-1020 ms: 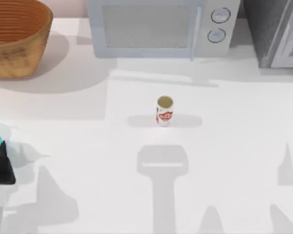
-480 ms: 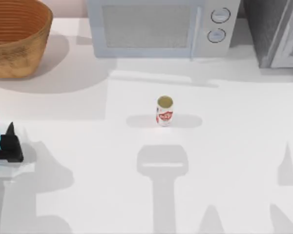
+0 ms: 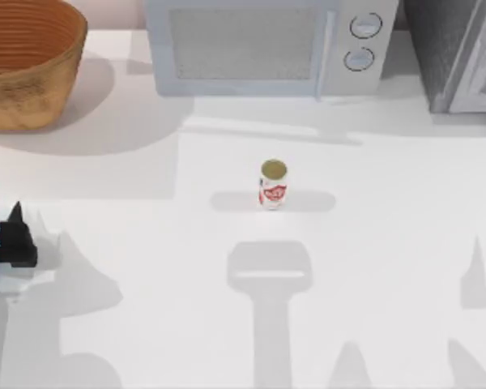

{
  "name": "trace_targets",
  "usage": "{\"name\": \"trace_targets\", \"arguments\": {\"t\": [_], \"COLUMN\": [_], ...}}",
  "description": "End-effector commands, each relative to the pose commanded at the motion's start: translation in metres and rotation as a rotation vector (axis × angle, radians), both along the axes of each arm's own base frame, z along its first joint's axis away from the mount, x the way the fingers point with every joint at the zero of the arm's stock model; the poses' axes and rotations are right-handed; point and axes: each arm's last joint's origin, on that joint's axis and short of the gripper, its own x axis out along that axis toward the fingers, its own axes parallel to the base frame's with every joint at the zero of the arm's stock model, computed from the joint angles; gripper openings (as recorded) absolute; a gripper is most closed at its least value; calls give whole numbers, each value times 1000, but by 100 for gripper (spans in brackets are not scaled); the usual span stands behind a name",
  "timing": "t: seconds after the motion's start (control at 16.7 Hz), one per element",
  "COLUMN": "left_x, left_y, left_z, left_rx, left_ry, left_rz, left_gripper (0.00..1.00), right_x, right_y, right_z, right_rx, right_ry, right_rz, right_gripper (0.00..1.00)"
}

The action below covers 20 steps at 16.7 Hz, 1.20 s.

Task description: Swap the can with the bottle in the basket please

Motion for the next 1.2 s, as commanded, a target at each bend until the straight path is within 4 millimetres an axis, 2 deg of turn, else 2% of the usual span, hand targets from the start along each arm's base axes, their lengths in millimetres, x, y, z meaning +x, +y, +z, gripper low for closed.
{"name": "trace_targets", "arguments": {"t": [0.6, 1.2], "left_x": [0, 0], "left_y": [0, 0], "left_z": [0, 0], "left_rx": [0, 2], "left_ry": [0, 1], "left_rz": [0, 0], "left_gripper": [2, 0], "right_x": [0, 0], "right_y": [0, 0], "right_z": [0, 0], "right_rx": [0, 0], "right_ry": [0, 0], "right_rz": [0, 0], "right_gripper": [100, 100]}}
